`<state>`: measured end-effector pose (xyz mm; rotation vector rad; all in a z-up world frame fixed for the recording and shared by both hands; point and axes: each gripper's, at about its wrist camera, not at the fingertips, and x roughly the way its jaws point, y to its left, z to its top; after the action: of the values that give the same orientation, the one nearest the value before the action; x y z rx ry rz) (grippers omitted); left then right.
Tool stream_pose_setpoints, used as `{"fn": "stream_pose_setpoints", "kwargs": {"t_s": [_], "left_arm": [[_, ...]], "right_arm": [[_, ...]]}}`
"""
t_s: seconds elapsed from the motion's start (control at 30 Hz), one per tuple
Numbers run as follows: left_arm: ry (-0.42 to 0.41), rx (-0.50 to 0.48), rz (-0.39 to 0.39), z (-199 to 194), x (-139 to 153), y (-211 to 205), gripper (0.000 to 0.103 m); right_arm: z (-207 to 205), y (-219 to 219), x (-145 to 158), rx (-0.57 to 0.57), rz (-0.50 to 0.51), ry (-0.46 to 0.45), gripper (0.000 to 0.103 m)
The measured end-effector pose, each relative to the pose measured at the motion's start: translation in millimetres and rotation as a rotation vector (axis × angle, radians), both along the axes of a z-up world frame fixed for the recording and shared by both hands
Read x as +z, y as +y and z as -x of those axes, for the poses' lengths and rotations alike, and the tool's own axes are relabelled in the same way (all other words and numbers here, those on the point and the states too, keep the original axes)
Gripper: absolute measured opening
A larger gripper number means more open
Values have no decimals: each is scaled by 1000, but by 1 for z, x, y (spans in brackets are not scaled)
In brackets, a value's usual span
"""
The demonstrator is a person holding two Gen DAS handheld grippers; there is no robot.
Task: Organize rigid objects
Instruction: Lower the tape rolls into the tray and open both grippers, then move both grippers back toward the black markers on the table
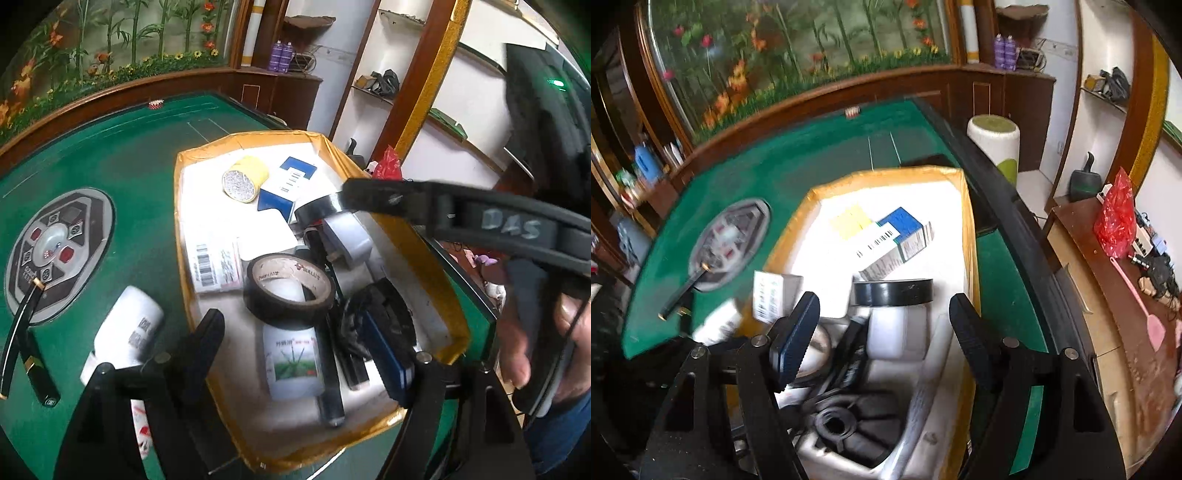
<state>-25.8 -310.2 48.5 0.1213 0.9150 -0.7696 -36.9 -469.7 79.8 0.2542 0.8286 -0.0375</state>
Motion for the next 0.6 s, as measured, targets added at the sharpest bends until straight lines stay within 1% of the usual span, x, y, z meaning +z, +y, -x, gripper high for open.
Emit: {"fn": "stream_pose_setpoints", "kwargs": {"t_s": [0.1,0.2,0.27,0.3,0.33,0.37,0.4,0.43,0.5,0.57,0.6], "left_arm": [[-1,3,7,4,1,9,78],[-10,9,18,10,7,22,78],[-20,12,32,12,13,35,78],[-18,14,47,13,16,43,78],[-19,17,60,11,20,51,78],[-26,25,73,11,23,59,77],[-39,42,80,10,27,70,78],[-47,54,80,9,29,76,77],[-60,92,81,4,33,100,77],[-65,121,71,-2,33,117,77],[-68,143,63,-5,33,126,77]], "right_arm": [[19,4,10,-69,-19,-55,73],[34,13,17,-90,-42,-106,73],[44,22,24,-106,-21,-142,73],[44,22,24,-106,-21,-142,73],[48,33,28,-74,-32,-161,73],[48,33,28,-74,-32,-161,73],[48,37,29,-49,-60,-164,71],[48,50,28,5,-110,-155,70],[48,55,26,19,-110,-153,70],[46,72,20,72,-116,-143,70],[43,80,15,101,-149,-131,70]]}}
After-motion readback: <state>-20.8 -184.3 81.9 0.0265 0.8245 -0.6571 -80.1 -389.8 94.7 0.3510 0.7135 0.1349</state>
